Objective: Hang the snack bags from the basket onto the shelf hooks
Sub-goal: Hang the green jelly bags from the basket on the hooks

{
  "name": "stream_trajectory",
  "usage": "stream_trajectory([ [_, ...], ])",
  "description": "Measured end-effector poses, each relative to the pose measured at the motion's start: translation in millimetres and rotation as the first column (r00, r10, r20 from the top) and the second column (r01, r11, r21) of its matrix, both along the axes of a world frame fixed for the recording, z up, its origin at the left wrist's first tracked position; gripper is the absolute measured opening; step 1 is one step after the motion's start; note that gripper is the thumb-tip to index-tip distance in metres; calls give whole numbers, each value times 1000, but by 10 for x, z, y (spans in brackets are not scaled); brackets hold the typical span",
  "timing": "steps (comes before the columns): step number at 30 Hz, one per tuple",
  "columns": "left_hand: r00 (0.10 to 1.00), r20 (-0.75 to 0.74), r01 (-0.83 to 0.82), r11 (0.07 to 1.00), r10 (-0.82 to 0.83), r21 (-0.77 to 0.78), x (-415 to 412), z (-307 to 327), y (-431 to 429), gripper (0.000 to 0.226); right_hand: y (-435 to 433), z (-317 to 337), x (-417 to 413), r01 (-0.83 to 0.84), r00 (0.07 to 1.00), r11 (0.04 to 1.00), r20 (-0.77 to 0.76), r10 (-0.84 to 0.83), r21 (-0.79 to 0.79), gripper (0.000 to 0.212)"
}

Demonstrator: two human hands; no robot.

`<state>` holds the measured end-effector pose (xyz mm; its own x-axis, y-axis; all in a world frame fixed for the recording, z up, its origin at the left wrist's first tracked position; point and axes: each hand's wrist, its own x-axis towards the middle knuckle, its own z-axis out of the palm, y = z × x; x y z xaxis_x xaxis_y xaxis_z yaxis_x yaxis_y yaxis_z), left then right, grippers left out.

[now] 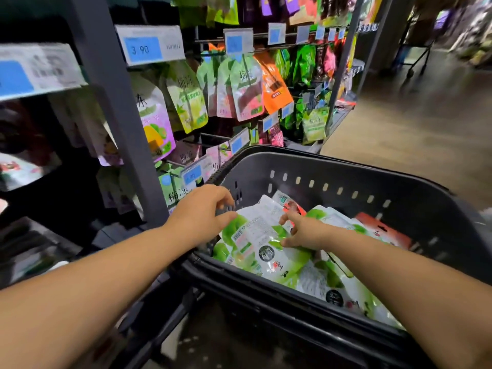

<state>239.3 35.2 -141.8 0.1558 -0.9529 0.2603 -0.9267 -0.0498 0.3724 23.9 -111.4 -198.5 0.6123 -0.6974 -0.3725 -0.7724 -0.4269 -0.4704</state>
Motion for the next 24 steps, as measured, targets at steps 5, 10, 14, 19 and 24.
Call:
stream_trajectory([
  [5, 1000, -8, -1, 1000, 2, 3, -25, 0, 68, 16, -1, 133, -48, -31, 981, 993, 196, 8, 114, 25],
  [10, 1000, -24, -16, 1000, 16, 1, -56, 13, 113, 15, -5, 256, -89, -37, 939, 957, 338, -66, 288, 22],
  [14, 999, -34, -15, 1000, 15, 6, -49, 11, 128, 14, -20, 326, -106, -48, 910, 927, 400, -113, 372, 25],
  [19, 999, -37, -11, 1000, 11, 9, -30, 0, 132, 14, -96, 508, -145, -163, 766, 804, 587, -262, 572, 11],
  [24, 999, -38, -8, 1000, 9, 19, -17, -20, 126, 16, -258, 530, -250, -317, 658, 727, 693, -295, 609, 75],
])
